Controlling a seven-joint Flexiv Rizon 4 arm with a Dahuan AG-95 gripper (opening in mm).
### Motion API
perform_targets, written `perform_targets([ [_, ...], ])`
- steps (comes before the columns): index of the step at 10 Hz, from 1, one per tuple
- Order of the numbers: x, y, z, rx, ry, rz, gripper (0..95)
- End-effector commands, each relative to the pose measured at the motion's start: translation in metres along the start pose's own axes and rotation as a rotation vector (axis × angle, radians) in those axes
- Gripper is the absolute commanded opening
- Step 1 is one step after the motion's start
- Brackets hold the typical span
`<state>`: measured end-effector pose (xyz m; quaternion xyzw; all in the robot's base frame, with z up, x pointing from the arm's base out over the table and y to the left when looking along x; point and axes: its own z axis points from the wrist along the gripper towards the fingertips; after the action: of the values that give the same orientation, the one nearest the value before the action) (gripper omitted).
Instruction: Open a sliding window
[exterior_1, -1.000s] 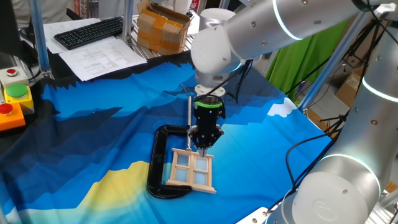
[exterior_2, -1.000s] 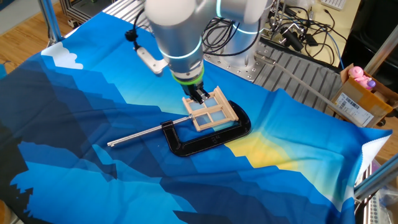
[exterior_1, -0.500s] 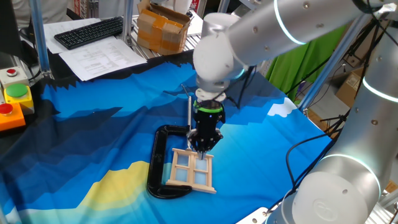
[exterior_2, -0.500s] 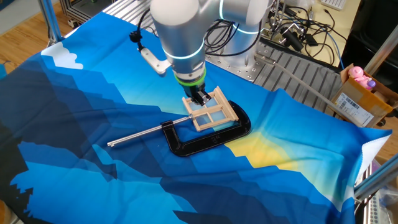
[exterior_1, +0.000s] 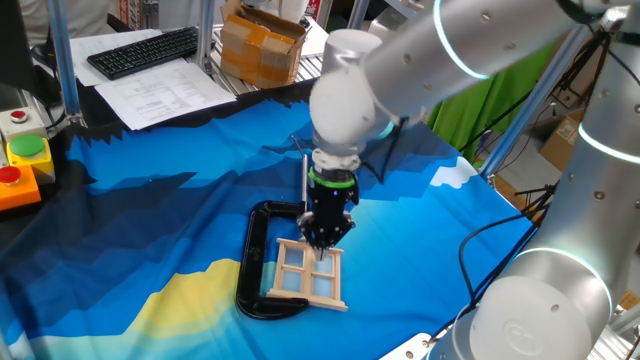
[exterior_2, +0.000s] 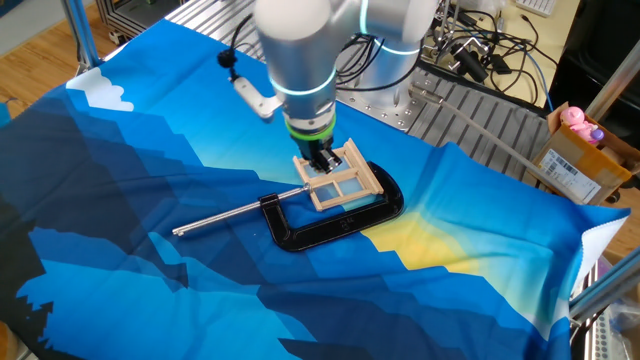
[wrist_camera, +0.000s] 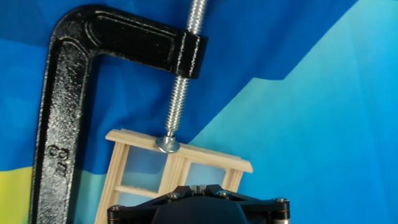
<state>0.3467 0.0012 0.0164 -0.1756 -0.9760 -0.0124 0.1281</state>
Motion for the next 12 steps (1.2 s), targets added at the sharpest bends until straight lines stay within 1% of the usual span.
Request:
perform_targets([
  [1, -0.0036, 0.0024, 0.0033, -0.002, 0.000, -0.003, 0.0],
  [2, -0.0037, 0.0030, 0.0043, -0.006, -0.009, -0.001, 0.0],
  [3, -0.0037, 0.0034, 0.0050, -0.006, -0.011, 0.000, 0.0],
  [4, -0.0033, 0.0033, 0.0031, -0.007, -0.002, -0.002, 0.0],
  [7, -0.0033, 0.0030, 0.0028, -0.008, -0.003, -0.003, 0.0],
  [9, -0.0014, 0.0059, -0.0001, -0.013, -0.006, -0.004, 0.0],
  [12, 0.0018, 0.0118, -0.0027, -0.014, -0.019, -0.001, 0.0],
])
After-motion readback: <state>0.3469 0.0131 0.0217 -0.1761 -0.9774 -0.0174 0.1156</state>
